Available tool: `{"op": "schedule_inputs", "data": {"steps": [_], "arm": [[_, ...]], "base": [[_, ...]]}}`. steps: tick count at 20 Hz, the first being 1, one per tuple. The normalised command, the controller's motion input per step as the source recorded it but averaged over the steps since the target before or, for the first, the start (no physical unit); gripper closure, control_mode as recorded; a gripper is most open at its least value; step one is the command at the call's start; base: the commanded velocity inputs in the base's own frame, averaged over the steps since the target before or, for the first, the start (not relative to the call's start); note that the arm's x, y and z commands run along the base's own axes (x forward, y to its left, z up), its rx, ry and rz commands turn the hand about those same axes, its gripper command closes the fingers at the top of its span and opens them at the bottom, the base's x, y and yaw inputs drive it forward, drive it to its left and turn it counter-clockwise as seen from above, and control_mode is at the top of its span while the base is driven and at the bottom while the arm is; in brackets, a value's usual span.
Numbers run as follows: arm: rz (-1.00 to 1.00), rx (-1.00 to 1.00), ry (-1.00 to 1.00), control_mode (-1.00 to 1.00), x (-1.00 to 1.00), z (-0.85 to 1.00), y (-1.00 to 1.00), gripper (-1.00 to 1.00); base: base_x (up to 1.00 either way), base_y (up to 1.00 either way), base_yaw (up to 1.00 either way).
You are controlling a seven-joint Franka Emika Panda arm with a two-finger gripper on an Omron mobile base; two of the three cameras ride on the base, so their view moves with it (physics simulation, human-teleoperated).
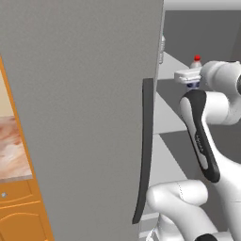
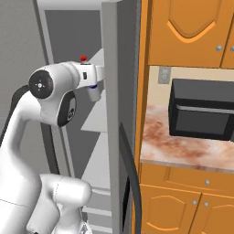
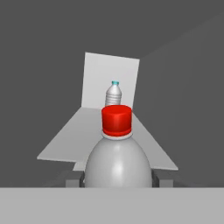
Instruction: Take the bottled waters from the counter and place them in the freezer to freeze. Close the freezer door after placing the bottles.
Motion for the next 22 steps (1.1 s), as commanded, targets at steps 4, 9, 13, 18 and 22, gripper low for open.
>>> {"op": "schedule_inputs", "data": {"steps": [4, 9, 13, 18, 22], "arm": [[0.00, 0.00, 0.00, -1.00, 0.55, 0.03, 0.00, 1.00], [0.00, 0.04, -0.01, -1.00, 0.32, 0.19, -0.08, 1.00], [0.00, 0.06, 0.00, -1.00, 0.00, 0.38, -0.04, 1.00], [-0.03, 0.02, 0.01, -1.00, 0.13, 0.15, 0.00, 1.00], [0.00, 0.05, 0.02, -1.00, 0.23, 0.01, -0.01, 1.00]], "base": [[0.00, 0.00, 0.00], [0.00, 0.00, 0.00], [0.00, 0.00, 0.00], [0.00, 0.00, 0.00], [0.00, 0.00, 0.00]]}}
